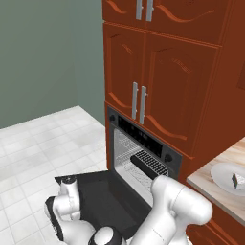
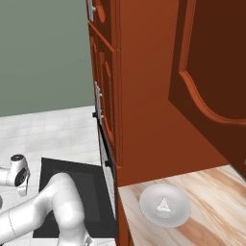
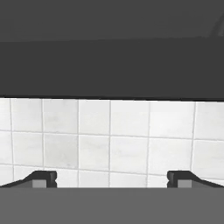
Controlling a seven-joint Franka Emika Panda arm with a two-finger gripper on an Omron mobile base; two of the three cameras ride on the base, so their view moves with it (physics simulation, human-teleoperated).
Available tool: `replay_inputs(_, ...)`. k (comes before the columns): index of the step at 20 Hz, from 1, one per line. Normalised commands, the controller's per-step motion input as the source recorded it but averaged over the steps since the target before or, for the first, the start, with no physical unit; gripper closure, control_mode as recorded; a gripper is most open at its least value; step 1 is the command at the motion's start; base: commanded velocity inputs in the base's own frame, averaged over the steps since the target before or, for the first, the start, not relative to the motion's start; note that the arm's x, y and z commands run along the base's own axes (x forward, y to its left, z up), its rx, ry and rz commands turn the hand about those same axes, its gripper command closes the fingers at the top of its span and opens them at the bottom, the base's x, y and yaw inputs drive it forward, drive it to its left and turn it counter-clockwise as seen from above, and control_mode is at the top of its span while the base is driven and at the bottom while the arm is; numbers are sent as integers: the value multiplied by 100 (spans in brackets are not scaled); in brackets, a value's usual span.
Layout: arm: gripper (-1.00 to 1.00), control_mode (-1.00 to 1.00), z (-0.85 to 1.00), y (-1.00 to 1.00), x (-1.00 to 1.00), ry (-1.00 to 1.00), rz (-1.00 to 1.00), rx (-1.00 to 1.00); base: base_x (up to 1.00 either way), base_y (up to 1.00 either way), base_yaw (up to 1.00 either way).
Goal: Take the baked cake out of the oven and place it on the plate for cooling. Then close the oven door.
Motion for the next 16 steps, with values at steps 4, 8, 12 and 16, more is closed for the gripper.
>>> replay_inputs(4,-100,-100,-50,41,-3,0,-15,-2,0,0,0)
replay_inputs(8,-100,-100,-60,15,0,0,-9,-4,0,0,0)
replay_inputs(12,-100,-100,-41,7,0,-5,-16,-8,0,0,0)
replay_inputs(16,-100,-100,-31,6,0,-1,-18,-12,0,0,0)
